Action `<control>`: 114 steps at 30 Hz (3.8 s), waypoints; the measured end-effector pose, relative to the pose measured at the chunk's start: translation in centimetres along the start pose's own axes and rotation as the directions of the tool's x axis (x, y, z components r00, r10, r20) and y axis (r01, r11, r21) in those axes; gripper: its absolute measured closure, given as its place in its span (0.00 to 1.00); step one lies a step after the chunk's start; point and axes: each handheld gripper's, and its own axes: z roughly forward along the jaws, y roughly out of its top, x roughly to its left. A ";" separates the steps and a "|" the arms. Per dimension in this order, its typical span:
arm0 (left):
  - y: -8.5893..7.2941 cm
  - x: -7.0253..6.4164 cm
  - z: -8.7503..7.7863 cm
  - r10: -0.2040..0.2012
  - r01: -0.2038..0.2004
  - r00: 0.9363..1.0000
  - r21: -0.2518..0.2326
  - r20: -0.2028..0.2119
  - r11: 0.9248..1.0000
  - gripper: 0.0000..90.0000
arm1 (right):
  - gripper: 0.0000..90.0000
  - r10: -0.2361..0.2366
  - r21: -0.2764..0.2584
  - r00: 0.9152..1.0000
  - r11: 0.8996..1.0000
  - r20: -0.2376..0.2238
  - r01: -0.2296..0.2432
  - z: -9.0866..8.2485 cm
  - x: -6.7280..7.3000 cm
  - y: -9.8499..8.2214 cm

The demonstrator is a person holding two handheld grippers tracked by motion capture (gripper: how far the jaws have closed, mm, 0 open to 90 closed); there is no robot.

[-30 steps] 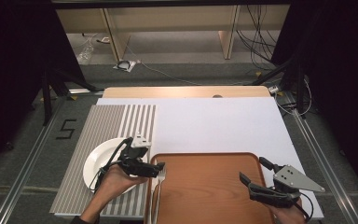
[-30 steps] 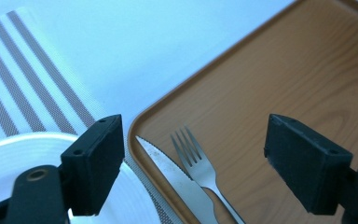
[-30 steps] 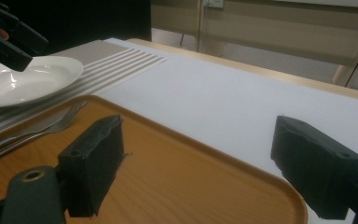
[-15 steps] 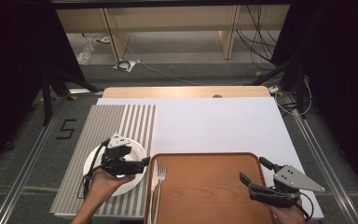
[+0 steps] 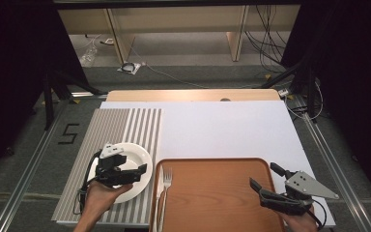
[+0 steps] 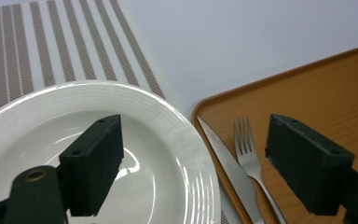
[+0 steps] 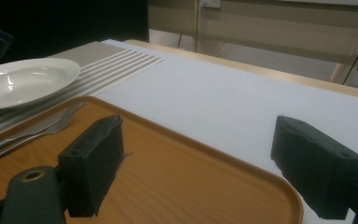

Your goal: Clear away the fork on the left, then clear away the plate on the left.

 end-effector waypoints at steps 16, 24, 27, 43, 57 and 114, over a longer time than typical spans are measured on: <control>-1.9 2.4 -1.1 -0.162 0.162 0.987 0.001 -0.022 0.987 0.21 | 0.20 0.000 -0.006 1.000 1.000 -0.005 0.000 0.2 0.2 0.1; -2.3 3.3 -1.4 -0.202 0.201 0.979 -0.009 -0.043 0.979 0.21 | 0.20 0.002 -0.004 1.000 1.000 -0.005 -0.002 0.2 0.1 0.1; -2.5 3.5 -1.5 -0.219 0.218 0.974 -0.014 -0.051 0.976 0.21 | 0.20 0.001 -0.006 1.000 1.000 -0.003 -0.001 0.1 0.0 0.1; -4.1 5.1 -3.0 -0.302 0.300 0.949 -0.030 -0.091 0.953 0.19 | 0.20 -0.012 -0.001 1.000 1.000 -0.005 0.012 -0.1 0.7 0.2; -5.7 6.7 -4.2 -0.496 0.491 0.863 -0.079 -0.090 0.868 0.18 | 0.20 -0.017 0.003 1.000 1.000 -0.003 0.017 -0.2 0.7 0.2; -11.5 7.7 -3.2 -0.950 0.956 0.293 -0.028 0.111 0.291 0.23 | 0.20 -0.023 -0.002 1.000 1.000 -0.008 0.023 -0.1 0.9 0.2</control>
